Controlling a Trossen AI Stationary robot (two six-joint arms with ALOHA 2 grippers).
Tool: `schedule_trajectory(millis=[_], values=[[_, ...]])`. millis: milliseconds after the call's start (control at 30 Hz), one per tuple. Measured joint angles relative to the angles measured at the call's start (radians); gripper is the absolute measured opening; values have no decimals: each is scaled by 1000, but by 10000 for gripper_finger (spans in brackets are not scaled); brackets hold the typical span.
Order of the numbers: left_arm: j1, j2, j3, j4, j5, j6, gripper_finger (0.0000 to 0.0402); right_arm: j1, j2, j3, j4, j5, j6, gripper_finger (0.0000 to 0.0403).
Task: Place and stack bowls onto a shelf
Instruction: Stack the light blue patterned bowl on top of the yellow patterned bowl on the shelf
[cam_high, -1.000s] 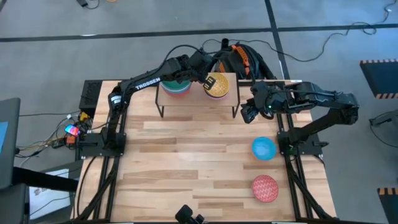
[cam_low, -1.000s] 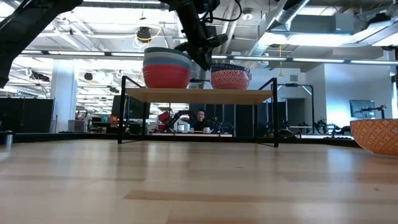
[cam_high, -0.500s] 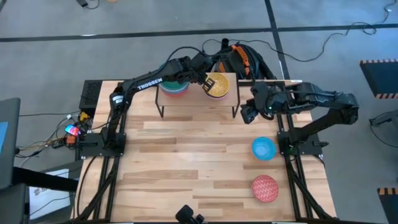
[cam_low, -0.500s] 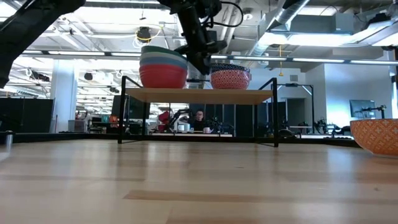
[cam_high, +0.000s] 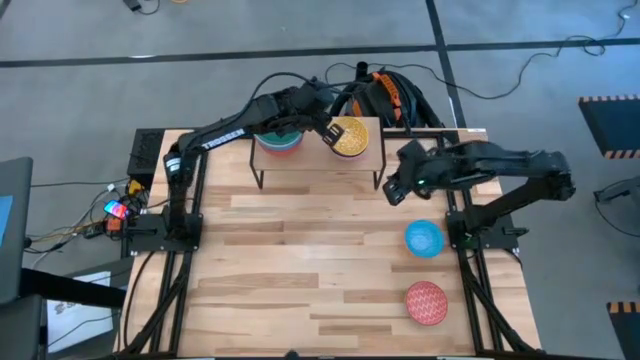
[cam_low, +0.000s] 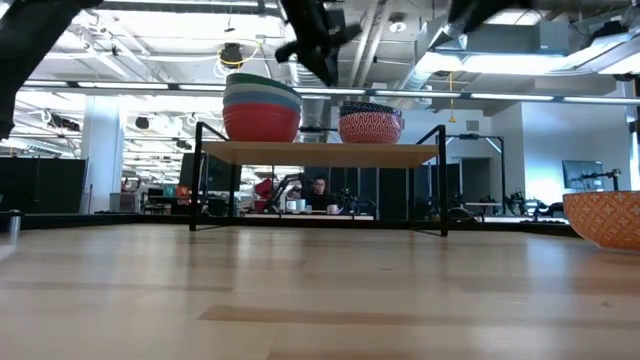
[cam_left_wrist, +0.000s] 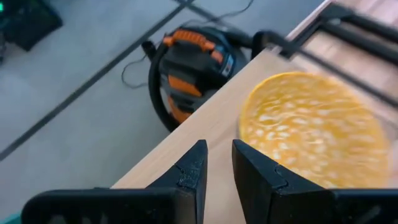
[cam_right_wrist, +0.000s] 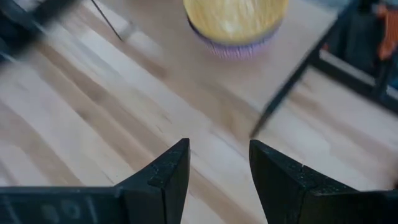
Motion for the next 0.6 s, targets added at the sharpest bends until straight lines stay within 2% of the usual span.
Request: schedule_trajectory(millis=[133, 333, 500, 600], values=[[-52, -55, 1, -9, -9, 3, 61, -23, -4, -131, -7, -105, 32, 191], [-186, -68, -5, -17, -46, 13, 61, 11, -18, -323, -9, -204, 109, 191], [-297, -73, -110, 6, -79, -15, 61, 53, -57, -505, 36, -320, 200, 191], [-355, -91, -188, 34, -90, -58, 61, 91, -79, -590, 65, -332, 262, 191]])
